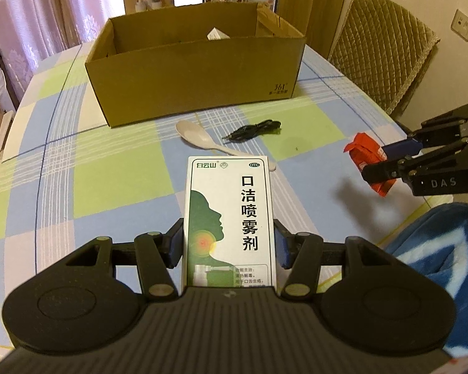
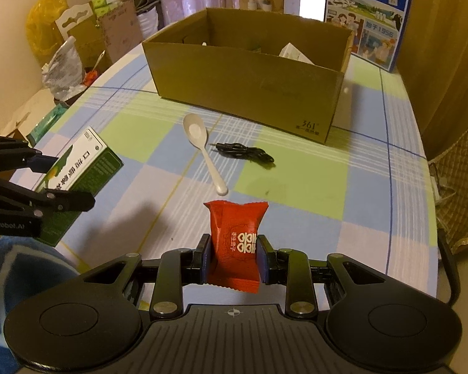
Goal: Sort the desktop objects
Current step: 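Carry the spray box and red packet over the cardboard box with both tools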
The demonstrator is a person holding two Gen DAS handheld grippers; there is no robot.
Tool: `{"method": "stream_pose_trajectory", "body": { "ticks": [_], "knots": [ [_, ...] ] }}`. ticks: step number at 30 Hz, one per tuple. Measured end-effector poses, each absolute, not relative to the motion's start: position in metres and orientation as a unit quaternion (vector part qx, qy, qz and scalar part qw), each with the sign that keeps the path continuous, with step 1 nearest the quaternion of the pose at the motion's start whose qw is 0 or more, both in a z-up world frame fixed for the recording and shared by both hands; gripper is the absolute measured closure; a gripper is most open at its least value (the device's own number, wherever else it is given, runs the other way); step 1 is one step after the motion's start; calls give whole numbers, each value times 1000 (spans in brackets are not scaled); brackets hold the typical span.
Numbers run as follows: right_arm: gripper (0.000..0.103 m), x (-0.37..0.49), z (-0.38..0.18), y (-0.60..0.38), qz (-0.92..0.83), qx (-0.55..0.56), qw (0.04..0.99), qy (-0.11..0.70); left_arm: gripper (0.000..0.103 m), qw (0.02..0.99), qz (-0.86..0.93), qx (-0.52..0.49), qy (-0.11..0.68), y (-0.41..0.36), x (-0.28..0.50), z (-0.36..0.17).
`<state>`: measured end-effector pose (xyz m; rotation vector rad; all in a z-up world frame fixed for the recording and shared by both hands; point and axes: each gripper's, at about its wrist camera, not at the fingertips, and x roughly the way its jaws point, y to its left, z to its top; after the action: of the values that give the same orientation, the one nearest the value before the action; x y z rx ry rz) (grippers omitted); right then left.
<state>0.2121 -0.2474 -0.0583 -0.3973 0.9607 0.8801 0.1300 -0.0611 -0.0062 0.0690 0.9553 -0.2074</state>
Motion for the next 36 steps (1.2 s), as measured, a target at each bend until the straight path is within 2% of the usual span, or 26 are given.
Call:
{"method": "stream_pose_trajectory", "body": {
  "ticks": [36],
  "knots": [
    [76,258,-40,-232,407,-173,791,423,52,890,-90,13,446,-30,174,8]
  ]
}}
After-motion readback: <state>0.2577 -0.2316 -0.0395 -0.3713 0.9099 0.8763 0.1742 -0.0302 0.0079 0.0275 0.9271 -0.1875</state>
